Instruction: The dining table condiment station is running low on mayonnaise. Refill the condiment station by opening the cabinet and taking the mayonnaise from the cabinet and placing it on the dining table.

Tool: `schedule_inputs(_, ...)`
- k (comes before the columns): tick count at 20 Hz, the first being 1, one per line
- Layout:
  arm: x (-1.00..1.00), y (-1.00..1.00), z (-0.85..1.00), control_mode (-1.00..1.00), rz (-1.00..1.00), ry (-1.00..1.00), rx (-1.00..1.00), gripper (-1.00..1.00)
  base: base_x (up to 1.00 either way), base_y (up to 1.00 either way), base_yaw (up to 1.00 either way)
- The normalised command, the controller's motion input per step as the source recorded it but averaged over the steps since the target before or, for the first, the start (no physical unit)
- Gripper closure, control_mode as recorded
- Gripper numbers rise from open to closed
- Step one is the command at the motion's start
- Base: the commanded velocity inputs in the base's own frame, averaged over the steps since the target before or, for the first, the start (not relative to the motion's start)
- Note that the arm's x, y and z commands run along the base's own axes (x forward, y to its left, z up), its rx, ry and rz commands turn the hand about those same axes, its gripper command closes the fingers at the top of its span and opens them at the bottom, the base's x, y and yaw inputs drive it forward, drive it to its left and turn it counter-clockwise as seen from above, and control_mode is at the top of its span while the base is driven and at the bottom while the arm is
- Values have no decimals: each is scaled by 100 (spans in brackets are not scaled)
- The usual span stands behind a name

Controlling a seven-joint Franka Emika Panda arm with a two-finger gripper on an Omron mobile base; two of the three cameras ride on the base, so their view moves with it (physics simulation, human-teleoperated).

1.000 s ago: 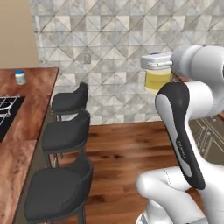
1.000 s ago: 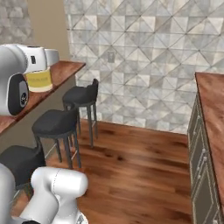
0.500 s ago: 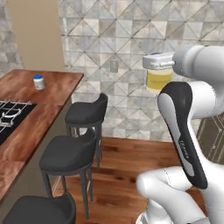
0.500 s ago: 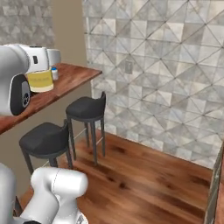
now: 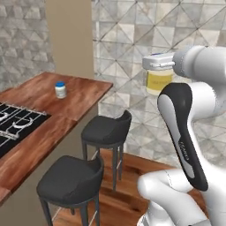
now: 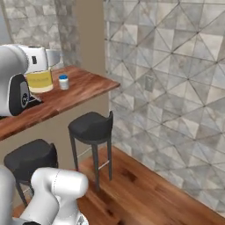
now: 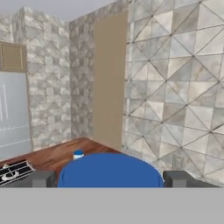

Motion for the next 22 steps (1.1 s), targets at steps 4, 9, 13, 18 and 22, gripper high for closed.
schedule_inputs(4,0,0,0,100,0,0,0,100,100,-32,44)
schedule_inputs(9,0,0,0,100,0,0,0,100,95,-24,45)
schedule_inputs(13,0,0,0,100,0,0,0,100,66,-12,46)
schedule_inputs(18,0,0,0,100,0,0,0,100,42,-1,44)
schedule_inputs(22,0,0,0,100,0,0,0,100,74,-4,40)
